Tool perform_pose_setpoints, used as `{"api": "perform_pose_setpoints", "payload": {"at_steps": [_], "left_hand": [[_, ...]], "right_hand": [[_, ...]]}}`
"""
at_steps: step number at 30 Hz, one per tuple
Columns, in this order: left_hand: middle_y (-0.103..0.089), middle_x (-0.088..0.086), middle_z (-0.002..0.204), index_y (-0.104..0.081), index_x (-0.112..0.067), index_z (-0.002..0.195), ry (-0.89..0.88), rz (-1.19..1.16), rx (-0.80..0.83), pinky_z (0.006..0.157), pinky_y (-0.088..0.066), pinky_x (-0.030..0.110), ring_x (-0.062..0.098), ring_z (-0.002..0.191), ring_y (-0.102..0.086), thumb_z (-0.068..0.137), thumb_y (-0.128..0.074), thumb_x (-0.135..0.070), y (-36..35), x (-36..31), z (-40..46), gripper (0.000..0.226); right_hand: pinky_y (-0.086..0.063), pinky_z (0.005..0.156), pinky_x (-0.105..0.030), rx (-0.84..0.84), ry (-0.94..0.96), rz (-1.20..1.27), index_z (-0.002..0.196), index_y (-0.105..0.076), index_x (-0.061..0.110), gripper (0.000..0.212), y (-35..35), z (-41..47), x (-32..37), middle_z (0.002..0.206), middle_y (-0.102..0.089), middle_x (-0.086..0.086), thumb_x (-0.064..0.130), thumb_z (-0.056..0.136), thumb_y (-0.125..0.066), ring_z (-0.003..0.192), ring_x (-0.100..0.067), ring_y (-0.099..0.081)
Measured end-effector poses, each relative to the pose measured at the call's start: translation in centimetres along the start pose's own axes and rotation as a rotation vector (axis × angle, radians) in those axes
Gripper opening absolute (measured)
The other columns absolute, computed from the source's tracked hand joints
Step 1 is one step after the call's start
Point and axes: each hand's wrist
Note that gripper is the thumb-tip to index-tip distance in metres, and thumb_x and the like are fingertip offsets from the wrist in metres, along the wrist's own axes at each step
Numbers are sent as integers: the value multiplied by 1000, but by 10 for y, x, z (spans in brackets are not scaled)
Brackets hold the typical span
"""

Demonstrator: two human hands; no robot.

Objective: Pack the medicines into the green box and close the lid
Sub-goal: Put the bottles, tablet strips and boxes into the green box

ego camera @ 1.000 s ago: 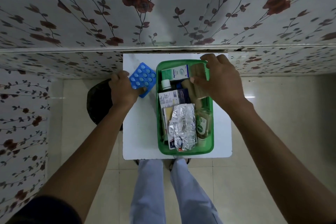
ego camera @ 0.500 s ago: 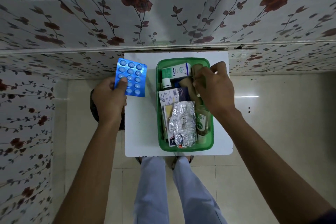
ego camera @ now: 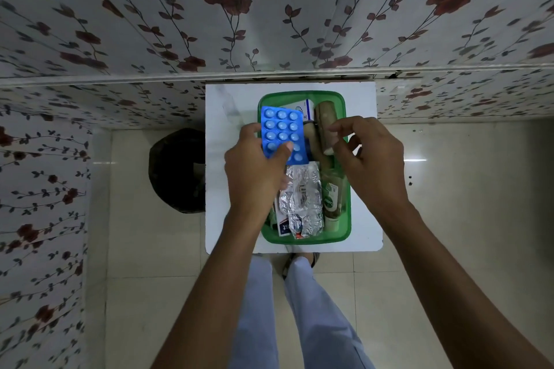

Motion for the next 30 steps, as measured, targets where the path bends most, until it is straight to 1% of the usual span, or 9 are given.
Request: {"api": "perform_pose_setpoints", "payload": {"at_steps": [3, 7, 11, 13, 16, 21, 25, 28, 30], "left_hand": [[-55, 10, 118, -58, -14, 120, -148, 373, -88, 86, -51, 39, 30, 96, -62, 81, -64, -30, 8, 2, 6, 42], [-44, 15, 124, -54, -9, 125, -283, 607, -81, 84, -46, 37, 29, 108, -53, 88, -57, -24, 13, 13, 1, 41], [-46, 23, 126, -52, -4, 127, -397, 773, -87, 84, -47, 43, 40, 114, -45, 85, -58, -18, 5, 32, 1, 45], [-44, 23, 130, -50, -5, 129, -392, 750, -75, 87, -46, 42, 40, 116, -45, 85, -56, -16, 2, 34, 0, 45], [-43, 18, 133, -48, -8, 131, -326, 548, -48, 89, -44, 31, 32, 116, -50, 89, -50, -12, 4, 34, 2, 43], [-63, 17, 122, -44, -10, 134, -134, 340, 3, 88, -47, 35, 31, 105, -62, 92, -46, -11, 7, 29, 3, 43], [-66, 17, 116, -48, -8, 132, -122, 360, 45, 83, -46, 28, 30, 100, -64, 92, -45, -11, 10, 28, 3, 40], [-69, 15, 110, -51, -9, 129, -113, 352, 63, 76, -42, 22, 25, 94, -64, 92, -44, -10, 13, 28, 2, 38], [-70, 15, 108, -52, -10, 129, -84, 322, 83, 79, -47, 24, 23, 92, -63, 91, -44, -10, 16, 29, 0, 39]], "right_hand": [[-40, 65, -23, 44, 75, -49, 97, -68, 12, 18, 0, 0, -4, 97, -67, -9, 10, 80, -61, 77, -21, -59], [-53, 76, -37, 129, 255, -148, 106, -66, 10, 29, -16, -2, -2, 105, -68, -13, 9, 77, -62, 94, -33, -60], [-52, 83, -45, 196, 363, -322, 114, -63, 13, 40, -38, 0, 1, 117, -66, -15, 24, 79, -50, 109, -36, -59], [-49, 89, -45, 186, 387, -427, 114, -64, 17, 40, -50, 2, 0, 120, -66, -14, 27, 81, -46, 112, -34, -59], [-44, 96, -42, 118, 396, -515, 107, -69, 21, 33, -64, 5, -4, 118, -67, -12, 22, 77, -56, 108, -33, -62], [-44, 94, -46, 151, 354, -559, 92, -74, 22, 29, -70, 12, 3, 114, -69, -10, 18, 71, -55, 106, -34, -61], [-47, 94, -54, 218, 346, -381, 96, -72, 13, 31, -56, 19, 6, 112, -68, -17, 8, 66, -64, 103, -39, -62], [-52, 89, -45, 178, 253, -165, 105, -68, 7, 31, -33, 15, 8, 116, -66, -18, 3, 76, -57, 106, -39, -59], [-51, 90, -41, 172, 229, -125, 109, -67, 9, 32, -19, 6, 6, 116, -66, -15, 14, 79, -58, 107, -35, -59]]}}
Point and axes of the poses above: each hand's wrist, its own z-axis towards the middle knuckle, its own y-axis out of the back of the hand, x = y × z
